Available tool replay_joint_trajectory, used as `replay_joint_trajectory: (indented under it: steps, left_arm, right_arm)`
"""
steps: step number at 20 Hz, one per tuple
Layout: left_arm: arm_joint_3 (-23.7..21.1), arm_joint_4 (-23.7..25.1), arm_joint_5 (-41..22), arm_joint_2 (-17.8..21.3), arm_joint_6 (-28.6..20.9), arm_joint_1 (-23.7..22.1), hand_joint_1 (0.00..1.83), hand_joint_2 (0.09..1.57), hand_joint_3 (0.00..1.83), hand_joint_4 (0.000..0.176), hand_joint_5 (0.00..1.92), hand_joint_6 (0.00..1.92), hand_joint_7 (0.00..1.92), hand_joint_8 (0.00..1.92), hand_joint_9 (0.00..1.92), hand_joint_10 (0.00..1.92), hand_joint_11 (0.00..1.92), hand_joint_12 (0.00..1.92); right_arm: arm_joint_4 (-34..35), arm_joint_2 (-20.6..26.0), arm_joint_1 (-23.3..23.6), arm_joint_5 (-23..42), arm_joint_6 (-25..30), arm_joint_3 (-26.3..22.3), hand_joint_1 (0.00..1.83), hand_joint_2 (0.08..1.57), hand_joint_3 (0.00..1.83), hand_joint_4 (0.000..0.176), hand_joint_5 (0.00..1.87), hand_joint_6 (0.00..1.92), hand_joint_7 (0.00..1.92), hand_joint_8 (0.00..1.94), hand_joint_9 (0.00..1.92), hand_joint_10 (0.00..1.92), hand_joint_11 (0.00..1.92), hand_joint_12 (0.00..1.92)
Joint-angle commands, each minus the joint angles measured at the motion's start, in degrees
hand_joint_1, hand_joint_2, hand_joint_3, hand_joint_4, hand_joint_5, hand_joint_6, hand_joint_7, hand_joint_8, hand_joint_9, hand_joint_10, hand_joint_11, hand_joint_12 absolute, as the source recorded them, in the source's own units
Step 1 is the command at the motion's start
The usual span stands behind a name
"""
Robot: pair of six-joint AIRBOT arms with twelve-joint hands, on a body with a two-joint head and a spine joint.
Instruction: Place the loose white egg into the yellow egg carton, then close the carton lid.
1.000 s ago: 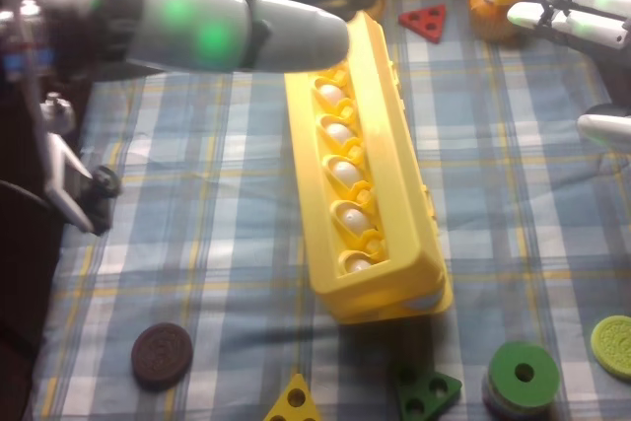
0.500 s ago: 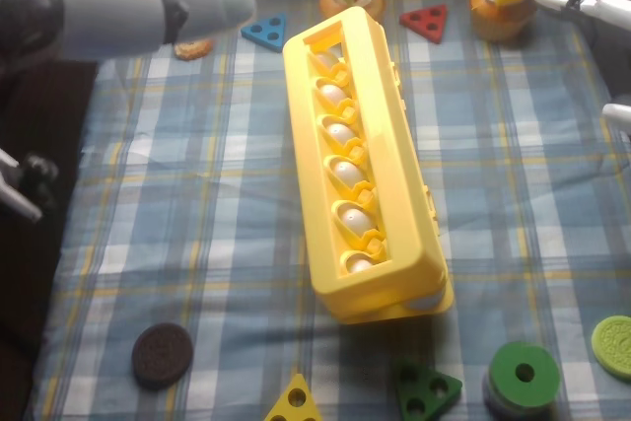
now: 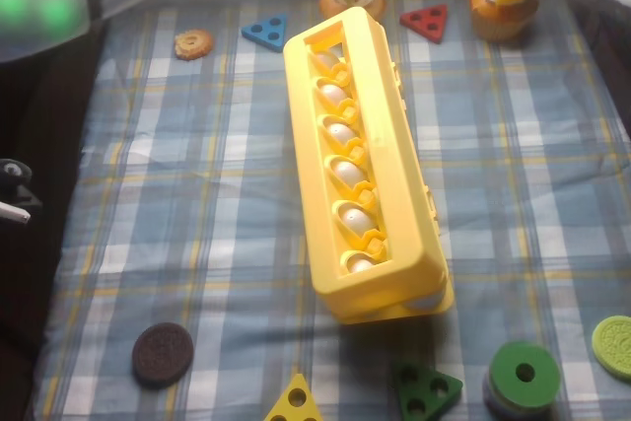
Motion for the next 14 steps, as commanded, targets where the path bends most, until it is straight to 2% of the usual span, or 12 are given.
replay_joint_trajectory:
  steps: [1,2,3,4,5,7,8,10,11,12,13,14]
  left_arm:
    - [-0.2,-0.5,-9.7,0.2,0.3,0.2,0.14,1.38,0.00,0.064,0.00,0.00,0.00,0.00,0.00,0.00,0.00,0.00]
    - [-0.2,-0.9,-10.5,0.2,0.6,0.6,0.12,1.38,0.01,0.070,0.00,0.00,0.00,0.00,0.00,0.00,0.00,0.00]
    - [-0.5,-1.7,-11.4,0.1,2.5,1.0,0.11,1.39,0.01,0.077,0.00,0.00,0.00,0.00,0.00,0.00,0.00,0.00]
    - [-0.7,-2.0,-11.0,0.1,4.1,0.9,0.07,1.40,0.01,0.100,0.00,0.00,0.00,0.00,0.00,0.00,0.00,0.00]
    - [-0.9,-2.3,-10.1,0.1,6.7,0.6,0.03,1.42,0.02,0.093,0.00,0.00,0.00,0.00,0.00,0.00,0.00,0.00]
    - [-1.3,-5.2,-3.5,-0.9,20.2,-4.3,0.00,1.40,0.01,0.087,0.00,0.00,0.00,0.00,0.00,0.00,0.00,0.00]
    - [-1.6,-6.3,-0.8,-1.6,26.5,-6.2,0.00,1.40,0.01,0.077,0.00,0.00,0.00,0.00,0.00,0.00,0.00,0.00]
    - [-2.7,-7.7,2.9,-2.9,39.7,-9.6,0.00,1.39,0.00,0.098,0.00,0.00,0.00,0.00,0.00,0.00,0.00,0.00]
    - [-3.4,-7.9,3.7,-3.2,43.9,-10.8,0.00,1.39,0.00,0.094,0.00,0.00,0.00,0.00,0.00,0.00,0.00,0.00]
    - [-3.8,-7.6,4.1,-3.3,45.6,-11.8,0.00,1.39,0.00,0.090,0.00,0.00,0.00,0.00,0.00,0.00,0.00,0.00]
    - [-4.0,-7.5,3.8,-3.2,45.6,-11.8,0.00,1.38,0.00,0.102,0.00,0.00,0.00,0.00,0.00,0.00,0.00,0.00]
    - [-4.4,-7.3,2.8,-3.1,45.6,-11.5,0.00,1.38,0.00,0.100,0.00,0.00,0.00,0.00,0.00,0.00,0.00,0.00]
  right_arm:
    - [0.2,0.5,0.0,9.6,-0.8,-0.4,0.49,1.35,0.00,0.067,0.00,0.00,0.00,0.00,0.00,0.00,0.00,1.92]
    - [0.4,0.5,-0.2,10.2,-1.0,-0.4,0.50,1.34,0.00,0.082,0.00,0.00,0.00,0.00,0.00,0.00,0.00,1.92]
    - [1.1,0.4,-1.1,12.0,-1.2,-0.6,0.49,1.33,0.00,0.081,0.00,0.00,0.00,0.00,0.00,0.00,0.00,1.92]
    - [1.6,0.4,-1.7,12.9,-1.2,-0.6,0.49,1.32,0.00,0.081,0.00,0.00,0.00,0.00,0.00,0.00,0.00,1.92]
    - [2.1,0.4,-2.2,13.8,-1.3,-0.6,0.48,1.31,0.00,0.080,0.00,0.00,0.00,0.00,0.00,0.00,0.00,1.92]
    - [4.5,0.3,-3.5,15.5,-5.3,-1.3,0.45,1.32,0.00,0.070,0.00,0.00,0.00,0.00,0.00,0.00,0.00,1.92]
    - [5.4,0.3,-3.6,15.7,-8.3,-1.9,0.45,1.31,0.00,0.077,0.00,0.00,0.00,0.00,0.00,0.00,0.00,1.92]
    - [6.1,0.3,-3.5,15.9,-10.8,-2.4,0.45,1.27,0.00,0.063,0.00,0.00,0.00,0.00,0.00,0.00,0.00,1.92]
    - [6.2,0.3,-3.5,16.1,-10.8,-2.4,0.47,1.26,0.00,0.074,0.00,0.00,0.00,0.00,0.00,0.00,0.00,1.92]
    - [6.3,0.3,-3.6,16.5,-10.8,-2.4,0.48,1.26,0.00,0.073,0.00,0.00,0.00,0.00,0.00,0.00,0.00,1.92]
    - [6.2,0.3,-3.6,16.8,-10.8,-2.4,0.48,1.26,0.00,0.074,0.00,0.00,0.00,0.00,0.00,0.00,0.00,1.92]
    - [6.2,0.3,-3.6,17.0,-10.8,-2.5,0.46,1.25,0.00,0.068,0.00,0.00,0.00,0.00,0.00,0.00,0.00,1.92]
